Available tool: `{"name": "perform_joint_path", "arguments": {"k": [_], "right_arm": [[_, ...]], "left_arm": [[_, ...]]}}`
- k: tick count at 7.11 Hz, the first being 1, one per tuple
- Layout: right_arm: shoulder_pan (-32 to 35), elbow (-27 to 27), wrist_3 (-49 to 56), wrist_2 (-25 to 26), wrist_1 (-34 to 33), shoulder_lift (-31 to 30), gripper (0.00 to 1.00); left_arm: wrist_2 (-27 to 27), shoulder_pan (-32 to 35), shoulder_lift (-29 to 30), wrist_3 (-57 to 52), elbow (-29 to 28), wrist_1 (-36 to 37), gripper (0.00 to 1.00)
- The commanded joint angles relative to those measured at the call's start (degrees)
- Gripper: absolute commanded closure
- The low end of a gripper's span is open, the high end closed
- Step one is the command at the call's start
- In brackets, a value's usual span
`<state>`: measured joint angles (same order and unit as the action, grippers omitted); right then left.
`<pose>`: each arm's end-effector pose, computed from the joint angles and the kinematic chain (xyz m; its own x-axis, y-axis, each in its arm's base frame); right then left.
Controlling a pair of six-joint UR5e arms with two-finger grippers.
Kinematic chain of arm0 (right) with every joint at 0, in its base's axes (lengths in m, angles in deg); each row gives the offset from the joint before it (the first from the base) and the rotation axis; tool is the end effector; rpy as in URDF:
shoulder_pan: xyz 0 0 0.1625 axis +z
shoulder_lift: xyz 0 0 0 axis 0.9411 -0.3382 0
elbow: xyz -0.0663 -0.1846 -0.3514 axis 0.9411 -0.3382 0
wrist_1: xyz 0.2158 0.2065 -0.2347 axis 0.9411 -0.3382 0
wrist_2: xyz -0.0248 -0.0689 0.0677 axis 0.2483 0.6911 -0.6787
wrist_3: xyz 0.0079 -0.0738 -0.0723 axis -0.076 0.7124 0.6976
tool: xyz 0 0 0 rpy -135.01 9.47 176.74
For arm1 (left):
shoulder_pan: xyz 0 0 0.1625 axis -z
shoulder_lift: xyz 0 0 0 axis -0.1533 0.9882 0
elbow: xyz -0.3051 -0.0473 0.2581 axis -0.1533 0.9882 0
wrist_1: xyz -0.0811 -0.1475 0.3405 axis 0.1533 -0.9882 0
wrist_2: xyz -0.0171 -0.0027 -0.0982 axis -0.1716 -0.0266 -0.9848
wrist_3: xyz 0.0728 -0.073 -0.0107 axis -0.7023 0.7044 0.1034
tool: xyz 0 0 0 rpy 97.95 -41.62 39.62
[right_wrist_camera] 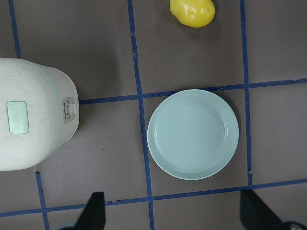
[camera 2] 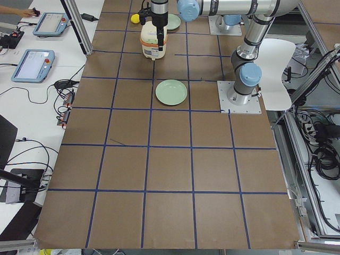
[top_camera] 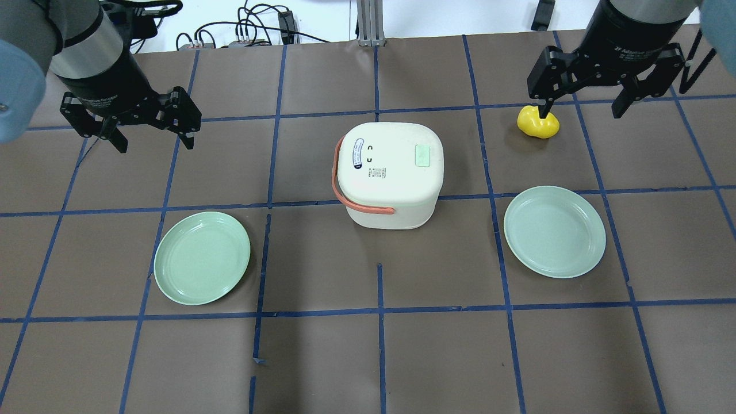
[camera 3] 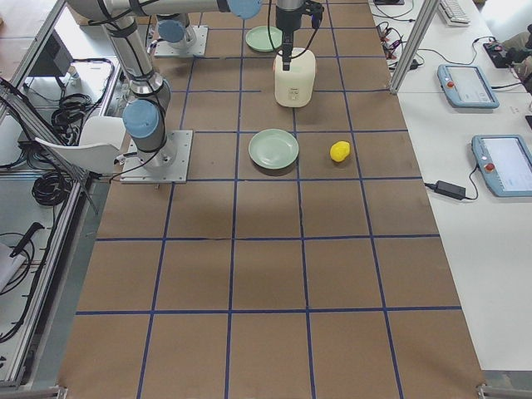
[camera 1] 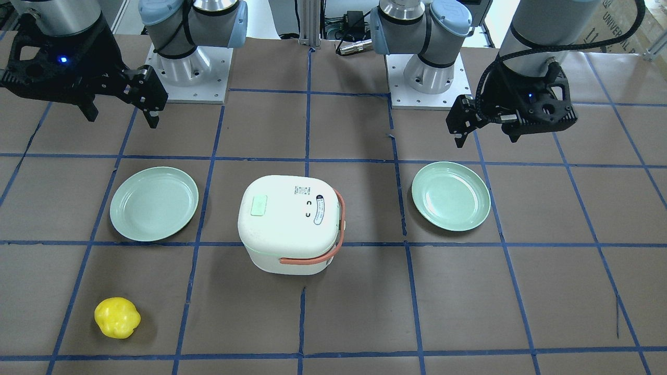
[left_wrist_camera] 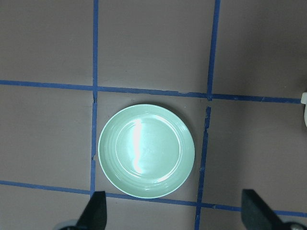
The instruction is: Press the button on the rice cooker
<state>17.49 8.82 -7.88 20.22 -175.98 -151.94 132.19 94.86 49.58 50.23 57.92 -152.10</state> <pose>0.1117 -0.4547 0.4919 -0.9959 0.0840 0.0337 0.0828 0.9960 -0.0337 -0.0916 -0.4598 0.4581 -0.9923 -0.0741 -0.0988 -0.0737 0.9973 -0.0076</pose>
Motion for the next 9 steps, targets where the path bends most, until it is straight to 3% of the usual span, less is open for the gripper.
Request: {"name": "perform_joint_path", "arguments": {"k": [1,9], "right_arm": [[-0.01,-0.13,0.63,-1.57,-0.53,0.49,0.00],[0.08,0.13,-0.15,-3.77,-1.06,0.67,0.00]], "left_arm": [[0.04,0.00,0.00,0.00,0.00,-0.04,0.00],[0.04,0.00,0.00,0.00,0.00,0.04,0.00]]}}
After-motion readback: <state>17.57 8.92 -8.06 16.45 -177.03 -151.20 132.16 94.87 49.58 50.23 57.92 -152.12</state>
